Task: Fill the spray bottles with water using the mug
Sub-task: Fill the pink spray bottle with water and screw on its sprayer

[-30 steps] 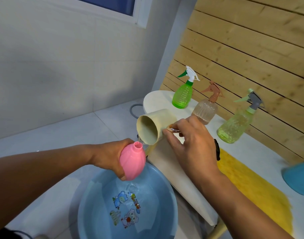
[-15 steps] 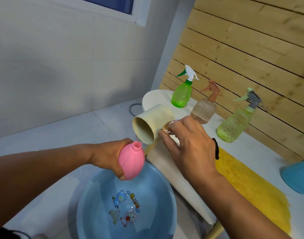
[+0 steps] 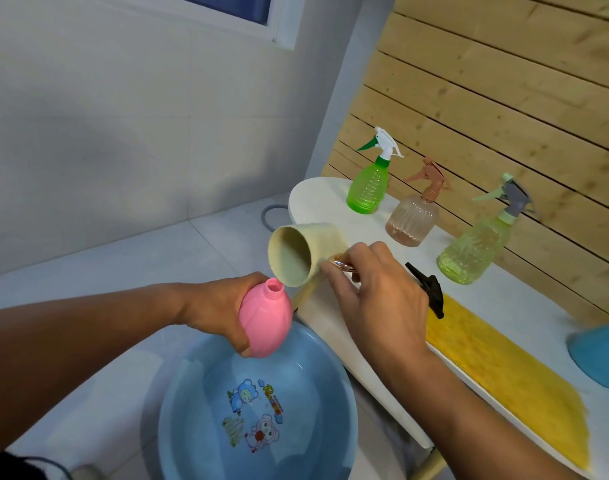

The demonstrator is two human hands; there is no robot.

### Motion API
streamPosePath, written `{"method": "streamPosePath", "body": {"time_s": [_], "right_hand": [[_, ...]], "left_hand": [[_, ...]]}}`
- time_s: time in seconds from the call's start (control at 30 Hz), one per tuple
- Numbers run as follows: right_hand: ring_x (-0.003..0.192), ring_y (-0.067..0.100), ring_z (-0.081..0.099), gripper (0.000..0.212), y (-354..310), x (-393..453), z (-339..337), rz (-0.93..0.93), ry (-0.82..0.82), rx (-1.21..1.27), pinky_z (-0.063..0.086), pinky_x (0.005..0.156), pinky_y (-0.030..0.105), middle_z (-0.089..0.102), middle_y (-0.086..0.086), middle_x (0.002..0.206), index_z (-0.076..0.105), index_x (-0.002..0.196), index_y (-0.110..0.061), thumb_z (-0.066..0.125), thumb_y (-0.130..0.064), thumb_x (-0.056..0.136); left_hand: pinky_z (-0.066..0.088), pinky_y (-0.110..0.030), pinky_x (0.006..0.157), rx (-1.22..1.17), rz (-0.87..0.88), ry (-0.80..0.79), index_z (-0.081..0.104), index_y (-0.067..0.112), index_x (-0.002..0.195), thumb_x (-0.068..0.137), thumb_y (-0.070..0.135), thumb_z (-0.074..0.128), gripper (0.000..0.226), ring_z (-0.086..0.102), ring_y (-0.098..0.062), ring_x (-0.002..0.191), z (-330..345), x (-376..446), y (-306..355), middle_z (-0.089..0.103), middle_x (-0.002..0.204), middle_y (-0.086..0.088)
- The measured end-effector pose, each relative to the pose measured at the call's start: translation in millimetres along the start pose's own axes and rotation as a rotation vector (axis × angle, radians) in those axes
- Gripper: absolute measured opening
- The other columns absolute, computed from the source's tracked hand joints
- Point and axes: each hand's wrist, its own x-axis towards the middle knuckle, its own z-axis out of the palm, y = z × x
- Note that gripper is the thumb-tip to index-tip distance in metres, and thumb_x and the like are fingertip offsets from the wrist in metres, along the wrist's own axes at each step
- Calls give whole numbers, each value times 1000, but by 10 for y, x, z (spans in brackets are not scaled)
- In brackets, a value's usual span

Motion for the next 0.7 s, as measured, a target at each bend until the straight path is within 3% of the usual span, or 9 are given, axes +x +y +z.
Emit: {"method": "streamPosePath", "body": {"time_s": [0.13, 0.3, 0.37, 0.47, 0.57, 0.7], "right_hand": [[71, 22, 51, 34, 35, -5, 153, 232, -225, 78, 27, 56, 34, 55, -6, 87, 45, 88, -28, 46, -59, 99], [76, 25, 54, 37, 144, -37, 585, 403, -497, 155, 37, 65, 34, 58, -7, 74, 43, 78, -24, 48, -55, 97], [85, 28, 59, 36, 249, -133, 939, 488, -679, 145, 41, 70, 34, 65, -1, 87, 48, 80, -22, 47, -54, 97], [98, 29, 63, 31, 419, -384, 1530, 603, -921, 126, 40, 75, 29, 68, 9, 113, 61, 104, -15, 43, -40, 101], [114, 29, 63, 35, 493, -666, 1912, 575, -1107, 77, 39, 76, 26, 65, 13, 126, 64, 121, -4, 45, -26, 102], [119, 21, 61, 28, 575, -1065, 2213, 444, -1063, 15, 37, 80, 22, 66, 7, 127, 64, 121, -8, 47, -20, 103]], "left_hand": [[61, -32, 89, 17, -7, -15, 44, 45, 133, 56, 29, 101, 98, 62, -9, 118, -10, -73, -90, 59, 127, 16], [58, -22, 81, 42, -33, -43, 43, 46, 127, 58, 25, 101, 92, 61, -7, 115, -23, -179, -206, 59, 124, 16], [56, -19, 79, 38, -41, -36, 43, 46, 128, 60, 23, 101, 93, 61, -6, 115, -36, -201, -234, 58, 124, 17], [54, -15, 80, 18, -27, -23, 43, 45, 130, 61, 20, 101, 94, 60, -2, 116, -49, -208, -240, 58, 125, 19], [57, -20, 85, -16, -8, 3, 43, 43, 134, 60, 20, 101, 96, 60, -3, 120, -58, -212, -250, 57, 128, 20], [59, -35, 95, -53, 12, 15, 44, 44, 135, 59, 28, 102, 97, 59, -6, 124, -64, -219, -274, 57, 132, 19]]}}
